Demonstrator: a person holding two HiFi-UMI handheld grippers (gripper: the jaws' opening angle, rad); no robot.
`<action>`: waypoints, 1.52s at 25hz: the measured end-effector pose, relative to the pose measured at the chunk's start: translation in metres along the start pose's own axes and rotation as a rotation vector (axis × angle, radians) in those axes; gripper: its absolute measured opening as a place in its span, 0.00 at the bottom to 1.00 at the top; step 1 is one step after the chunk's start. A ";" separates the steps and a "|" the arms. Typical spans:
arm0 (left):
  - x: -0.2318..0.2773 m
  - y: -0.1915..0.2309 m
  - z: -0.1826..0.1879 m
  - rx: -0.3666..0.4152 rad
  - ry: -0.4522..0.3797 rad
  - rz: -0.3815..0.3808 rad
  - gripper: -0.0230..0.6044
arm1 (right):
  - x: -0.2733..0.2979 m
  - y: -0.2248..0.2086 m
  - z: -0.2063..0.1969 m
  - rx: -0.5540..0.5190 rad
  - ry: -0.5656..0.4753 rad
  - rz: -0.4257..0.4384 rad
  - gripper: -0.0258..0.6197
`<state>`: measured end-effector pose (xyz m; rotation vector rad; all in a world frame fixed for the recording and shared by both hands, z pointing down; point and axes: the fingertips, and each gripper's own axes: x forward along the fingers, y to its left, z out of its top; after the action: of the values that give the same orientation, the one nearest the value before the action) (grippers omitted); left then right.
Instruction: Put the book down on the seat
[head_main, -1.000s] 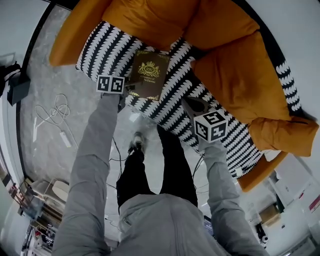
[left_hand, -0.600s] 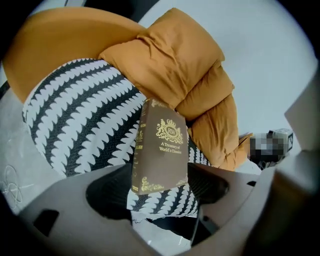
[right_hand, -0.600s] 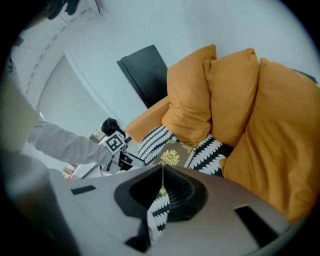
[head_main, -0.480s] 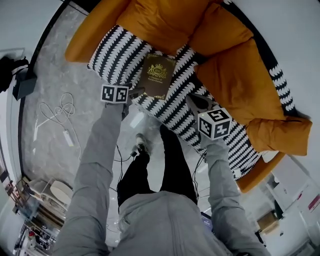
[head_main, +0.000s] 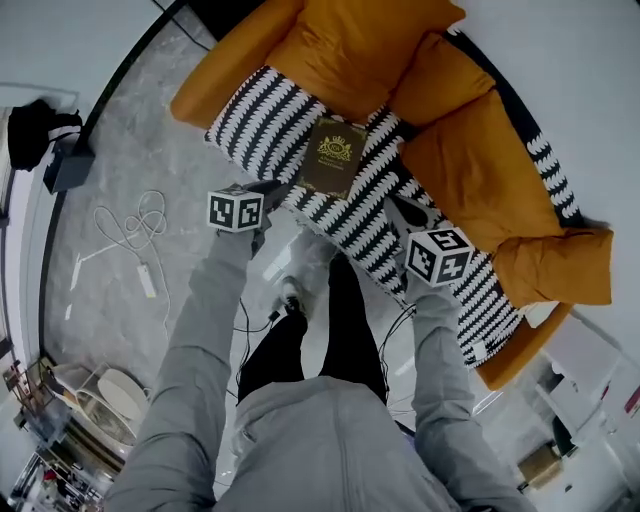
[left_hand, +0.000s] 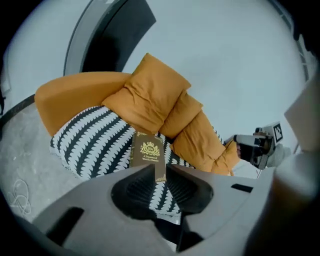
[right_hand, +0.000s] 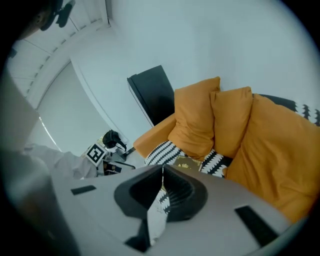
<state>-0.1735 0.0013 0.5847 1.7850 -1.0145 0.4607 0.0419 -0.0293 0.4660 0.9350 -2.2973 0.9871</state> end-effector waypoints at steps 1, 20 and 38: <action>-0.008 -0.006 0.003 0.034 0.000 -0.003 0.16 | -0.007 0.004 0.007 0.003 -0.022 -0.007 0.09; -0.200 -0.154 0.059 0.465 -0.338 -0.037 0.08 | -0.159 0.118 0.074 -0.312 -0.253 -0.144 0.09; -0.353 -0.266 0.043 0.785 -0.577 0.025 0.08 | -0.302 0.242 0.074 -0.488 -0.482 -0.239 0.09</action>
<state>-0.1690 0.1565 0.1684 2.7107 -1.3612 0.3910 0.0511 0.1586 0.1202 1.2819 -2.5458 0.0823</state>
